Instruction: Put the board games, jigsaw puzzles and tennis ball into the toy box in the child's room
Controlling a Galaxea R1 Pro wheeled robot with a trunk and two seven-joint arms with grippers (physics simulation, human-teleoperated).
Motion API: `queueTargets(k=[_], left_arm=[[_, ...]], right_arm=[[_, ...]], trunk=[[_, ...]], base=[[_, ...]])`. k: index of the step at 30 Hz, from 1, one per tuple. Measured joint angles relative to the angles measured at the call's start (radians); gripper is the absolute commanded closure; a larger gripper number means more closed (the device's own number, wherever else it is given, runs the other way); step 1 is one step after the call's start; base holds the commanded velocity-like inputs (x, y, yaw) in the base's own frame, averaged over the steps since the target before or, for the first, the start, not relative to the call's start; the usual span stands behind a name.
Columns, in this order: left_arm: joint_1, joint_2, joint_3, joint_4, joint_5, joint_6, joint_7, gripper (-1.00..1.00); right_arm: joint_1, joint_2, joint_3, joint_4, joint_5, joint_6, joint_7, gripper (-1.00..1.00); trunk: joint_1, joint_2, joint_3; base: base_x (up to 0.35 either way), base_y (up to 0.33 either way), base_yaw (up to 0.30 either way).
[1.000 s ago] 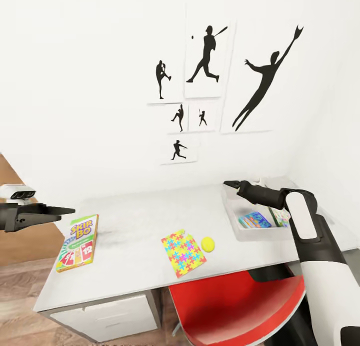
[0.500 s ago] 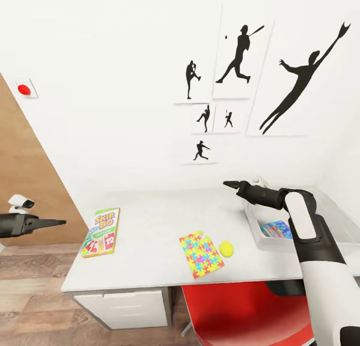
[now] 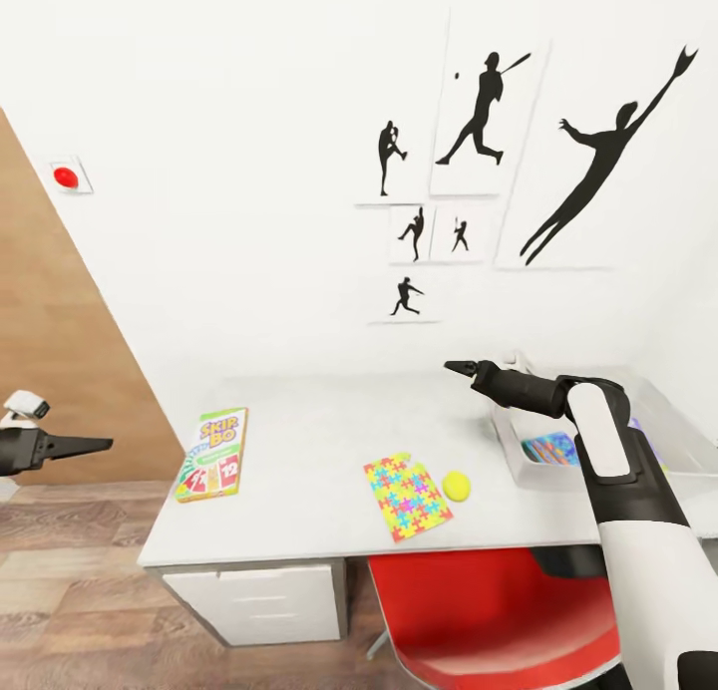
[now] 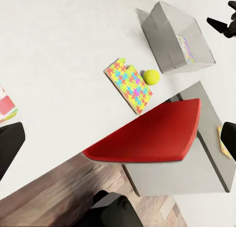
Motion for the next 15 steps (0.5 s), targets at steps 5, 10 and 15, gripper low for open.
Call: queueTargets(k=[5, 10, 15], left_arm=[[0.0, 0.0, 0.001, 0.01, -0.016, 0.0, 0.017, -1.0], [0.0, 0.0, 0.003, 0.055, -0.022, 0.0, 0.029, -1.0], [0.0, 0.0, 0.004, 0.077, -0.023, -0.004, 0.04, -1.0]], right_arm=[[0.0, 0.0, 0.0, 0.0, 0.001, -0.001, 0.0, -1.0], [0.0, 0.0, 0.0, 0.001, 0.001, -0.002, 0.0, -1.0], [0.0, 0.0, 0.0, 0.001, 0.001, -0.003, 0.0, -1.0]], trunk=[[0.0, 0.0, 0.0], [0.0, 0.0, 0.0], [0.0, 0.0, 0.0]], base=[[-0.087, 0.058, 0.0], [-0.123, 0.178, 0.0], [0.047, 0.248, 0.053]])
